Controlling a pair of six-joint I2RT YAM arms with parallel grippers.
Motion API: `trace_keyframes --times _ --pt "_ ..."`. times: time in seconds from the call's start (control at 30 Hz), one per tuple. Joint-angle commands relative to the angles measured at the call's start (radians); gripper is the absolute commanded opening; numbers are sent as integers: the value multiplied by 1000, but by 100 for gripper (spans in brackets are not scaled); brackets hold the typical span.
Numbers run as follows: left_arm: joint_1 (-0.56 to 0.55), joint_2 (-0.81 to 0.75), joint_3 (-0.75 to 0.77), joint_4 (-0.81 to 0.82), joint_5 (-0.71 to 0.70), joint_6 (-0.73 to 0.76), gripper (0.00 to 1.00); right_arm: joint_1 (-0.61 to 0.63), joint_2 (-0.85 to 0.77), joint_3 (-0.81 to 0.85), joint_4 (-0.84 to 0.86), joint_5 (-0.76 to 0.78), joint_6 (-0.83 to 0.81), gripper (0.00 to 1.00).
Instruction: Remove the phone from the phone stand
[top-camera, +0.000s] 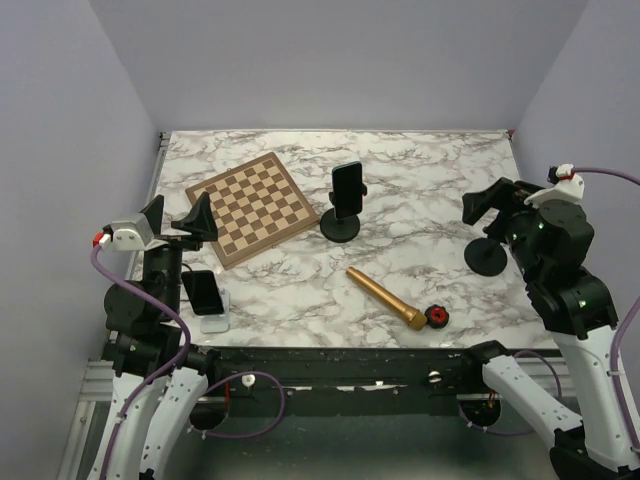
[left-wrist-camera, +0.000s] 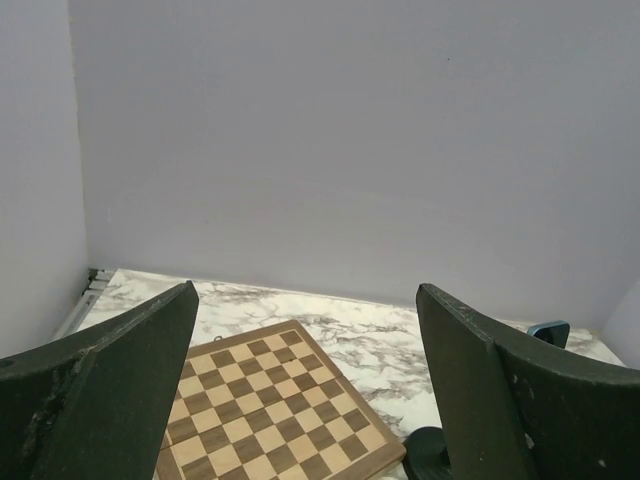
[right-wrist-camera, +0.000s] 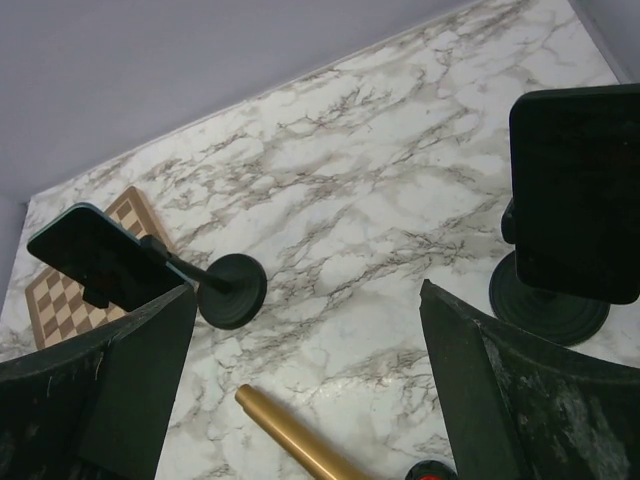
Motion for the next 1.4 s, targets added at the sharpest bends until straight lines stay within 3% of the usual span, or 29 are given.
trace_keyframes --times 0.0,0.27,0.53,0.63,0.8,1.07,1.17,1.27,1.37 --pt "-14 3 19 -18 -27 10 99 -5 60 17 -71 49 48 100" --pt "-22 17 28 -28 -28 10 98 -5 155 -9 -88 -41 212 100" --pt "-27 33 34 -38 -25 5 99 5 269 -63 -6 -468 206 100" --pt "-36 64 55 -74 -22 6 99 84 315 -97 38 -538 181 100" --pt "-48 128 83 -117 -51 4 98 356 460 -81 -3 -418 211 100" --pt "-63 167 105 -158 -45 14 99 806 657 -78 83 -130 391 100" --pt "-67 208 142 -228 -4 10 99 898 788 10 21 17 461 100" --pt "-67 241 192 -368 -28 -38 99 924 886 92 -54 22 431 100" --pt "-67 239 232 -540 -79 -134 98 932 858 54 -20 18 412 100"
